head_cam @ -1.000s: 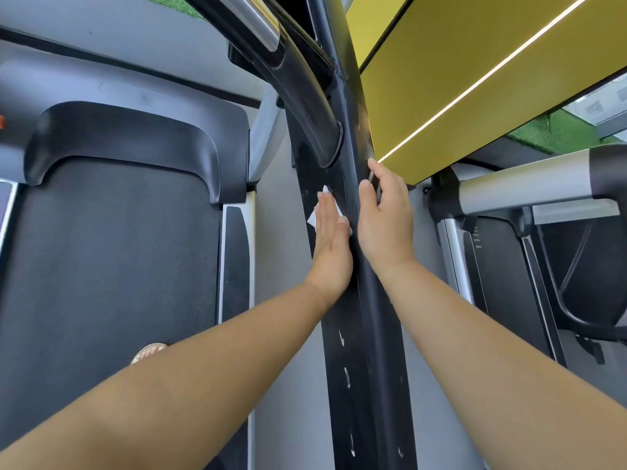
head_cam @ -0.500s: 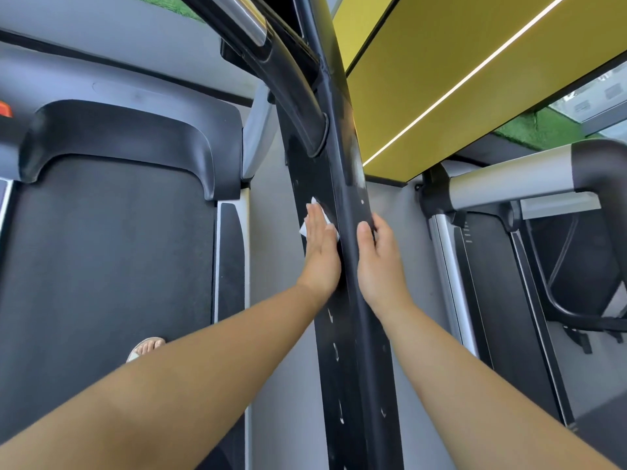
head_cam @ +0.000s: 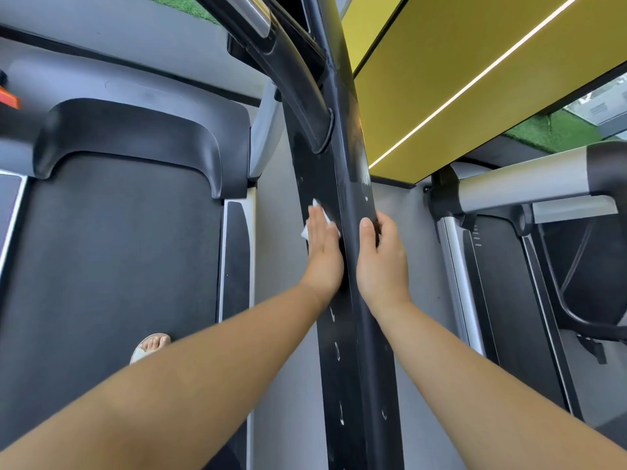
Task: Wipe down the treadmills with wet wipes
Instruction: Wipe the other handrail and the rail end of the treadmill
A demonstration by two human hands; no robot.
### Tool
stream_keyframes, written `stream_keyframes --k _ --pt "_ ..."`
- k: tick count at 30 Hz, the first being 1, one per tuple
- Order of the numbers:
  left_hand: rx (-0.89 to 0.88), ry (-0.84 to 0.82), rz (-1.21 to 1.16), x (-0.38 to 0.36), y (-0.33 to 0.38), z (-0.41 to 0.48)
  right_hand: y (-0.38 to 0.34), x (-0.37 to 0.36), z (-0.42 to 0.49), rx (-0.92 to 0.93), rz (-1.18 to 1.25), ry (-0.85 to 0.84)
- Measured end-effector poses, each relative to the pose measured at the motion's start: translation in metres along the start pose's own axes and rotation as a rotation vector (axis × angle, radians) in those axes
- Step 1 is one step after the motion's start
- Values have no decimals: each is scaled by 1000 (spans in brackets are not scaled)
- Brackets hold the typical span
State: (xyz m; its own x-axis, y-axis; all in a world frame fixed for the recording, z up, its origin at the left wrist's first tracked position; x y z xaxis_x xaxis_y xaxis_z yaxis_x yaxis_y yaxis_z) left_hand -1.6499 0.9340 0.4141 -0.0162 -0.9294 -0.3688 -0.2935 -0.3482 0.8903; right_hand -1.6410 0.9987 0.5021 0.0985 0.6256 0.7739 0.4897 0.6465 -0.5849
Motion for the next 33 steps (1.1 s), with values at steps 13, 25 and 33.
stream_keyframes --k 13,25,33 --pt "224 2 -39 12 -52 29 1 -1 1 20 -46 11" --pt "323 147 -75 14 -18 45 -1 0 -1 44 -55 31" --pt "236 49 -23 1 -22 -26 -1 1 -2 58 -42 39"
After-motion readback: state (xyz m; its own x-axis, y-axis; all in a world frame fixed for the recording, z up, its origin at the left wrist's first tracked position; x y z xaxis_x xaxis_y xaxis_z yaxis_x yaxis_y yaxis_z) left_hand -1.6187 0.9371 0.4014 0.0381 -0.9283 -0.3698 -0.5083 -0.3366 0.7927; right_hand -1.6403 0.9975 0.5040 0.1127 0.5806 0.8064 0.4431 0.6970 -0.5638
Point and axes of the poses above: each hand's wrist, its own z-axis towards the middle knuckle, its own x-axis out of the back of the hand, y = z × x, the point moved 3 cm from there along z, towards the middle knuckle, and after that the axes turned 8 degrees about -x, right-handed, at the moved point
